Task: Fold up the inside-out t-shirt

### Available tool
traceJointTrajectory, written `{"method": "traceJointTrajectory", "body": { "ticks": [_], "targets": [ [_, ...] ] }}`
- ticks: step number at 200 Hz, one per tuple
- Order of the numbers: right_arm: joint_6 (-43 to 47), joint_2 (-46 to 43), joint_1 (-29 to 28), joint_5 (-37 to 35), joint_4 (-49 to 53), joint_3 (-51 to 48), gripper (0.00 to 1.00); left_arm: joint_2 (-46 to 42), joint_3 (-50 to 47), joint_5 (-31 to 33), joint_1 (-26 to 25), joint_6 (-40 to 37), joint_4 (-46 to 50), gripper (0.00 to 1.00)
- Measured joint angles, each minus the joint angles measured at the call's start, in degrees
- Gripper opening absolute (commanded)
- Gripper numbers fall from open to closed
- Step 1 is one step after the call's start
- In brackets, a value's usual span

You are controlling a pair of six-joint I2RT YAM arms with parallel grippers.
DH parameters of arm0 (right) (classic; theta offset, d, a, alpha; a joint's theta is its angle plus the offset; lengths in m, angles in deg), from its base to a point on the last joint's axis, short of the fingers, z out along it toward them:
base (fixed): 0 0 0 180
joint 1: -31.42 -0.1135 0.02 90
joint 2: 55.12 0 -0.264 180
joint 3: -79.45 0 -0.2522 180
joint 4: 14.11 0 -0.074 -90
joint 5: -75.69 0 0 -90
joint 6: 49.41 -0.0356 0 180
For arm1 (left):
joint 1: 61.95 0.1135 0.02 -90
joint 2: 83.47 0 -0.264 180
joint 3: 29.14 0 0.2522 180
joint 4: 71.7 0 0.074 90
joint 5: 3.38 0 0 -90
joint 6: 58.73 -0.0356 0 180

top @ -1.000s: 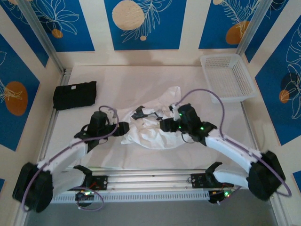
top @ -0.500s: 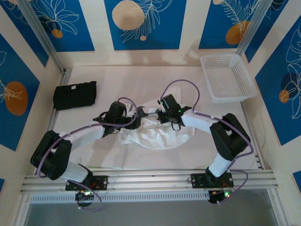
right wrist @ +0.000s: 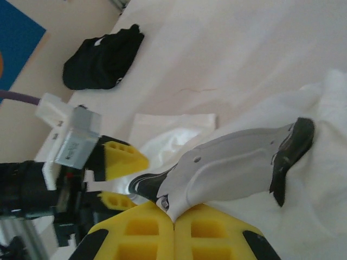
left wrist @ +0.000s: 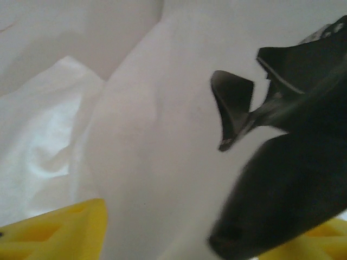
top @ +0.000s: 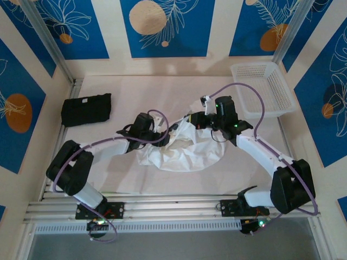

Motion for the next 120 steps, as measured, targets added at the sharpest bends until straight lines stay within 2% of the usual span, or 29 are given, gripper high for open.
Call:
{"method": "traceJointTrajectory", "body": {
  "ticks": [21,38,47,72,90,120],
  "targets": [
    [-1.44,0.0,0.61,3.26,0.04,0.0,0.0,0.83,0.37,-3.1,-0.09,0.26,-1.53,0.35],
    [-1.92,0.0,1.25,5.42,1.07,0.24,0.0,0.96,0.48,-5.55,-0.09,0.24,-2.49,0.09],
    [-2.05,0.13,1.6,6.73,2.05,0.9,0.0,0.92,0.63,-6.6,-0.09,0.52,-2.56,0.0],
    [-1.97,1.18,2.16,11.91,4.9,5.01,0.0,-1.03,0.76,-7.23,0.24,0.48,-2.25,0.0],
    [-0.68,1.11,2.16,14.99,7.87,8.59,0.0,-5.57,0.74,-7.3,1.29,1.09,-2.01,0.0],
    [3.17,-0.7,2.16,14.29,13.7,12.52,0.0,-15.87,0.66,-9.03,3.45,1.95,-1.92,0.0]
  ]
}}
